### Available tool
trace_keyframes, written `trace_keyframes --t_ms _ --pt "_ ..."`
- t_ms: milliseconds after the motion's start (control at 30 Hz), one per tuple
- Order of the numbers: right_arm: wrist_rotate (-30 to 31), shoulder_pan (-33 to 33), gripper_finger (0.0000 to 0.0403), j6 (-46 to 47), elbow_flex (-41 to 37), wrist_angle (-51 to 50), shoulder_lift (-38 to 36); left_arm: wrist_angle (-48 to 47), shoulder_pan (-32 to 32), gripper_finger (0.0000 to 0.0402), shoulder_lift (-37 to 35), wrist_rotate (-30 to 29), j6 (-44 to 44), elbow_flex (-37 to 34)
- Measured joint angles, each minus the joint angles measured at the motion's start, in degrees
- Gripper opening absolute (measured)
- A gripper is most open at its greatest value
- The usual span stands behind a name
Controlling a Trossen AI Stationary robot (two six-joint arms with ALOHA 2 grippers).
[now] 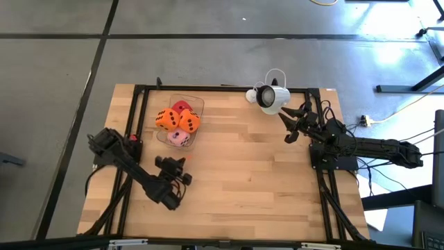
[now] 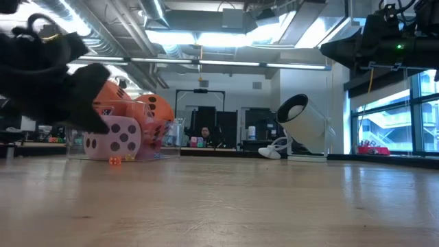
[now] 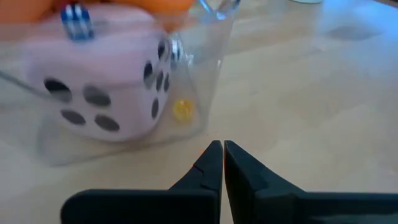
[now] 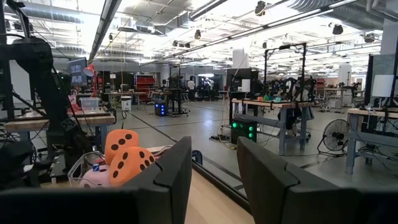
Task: Pick & Place Dice
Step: Put the small orange die into the transparent bin
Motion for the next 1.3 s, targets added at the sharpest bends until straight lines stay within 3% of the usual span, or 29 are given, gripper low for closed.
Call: trace_keyframes --t_ms 167,400,700,1300 --pt "0.0 0.0 0.013 0.0 0.0 0.0 0.0 9.0 -1.4 0.0015 0.0 -0.4 0.4 -5.9" --pt "0.0 0.0 0.0129 0.0 0.0 0.0 0.0 16.7 -1.5 0.006 1.5 -2.7 6.7 -9.3" --pt "0.0 0.0 0.0129 0.0 0.0 0.0 0.0 18.0 -2.6 0.0102 5.0 -6.2 9.0 -9.3" --pt "0.0 0.0 0.0129 0.0 0.0 0.0 0.0 23.3 1.4 0.0092 5.0 -1.5 9.3 -9.2"
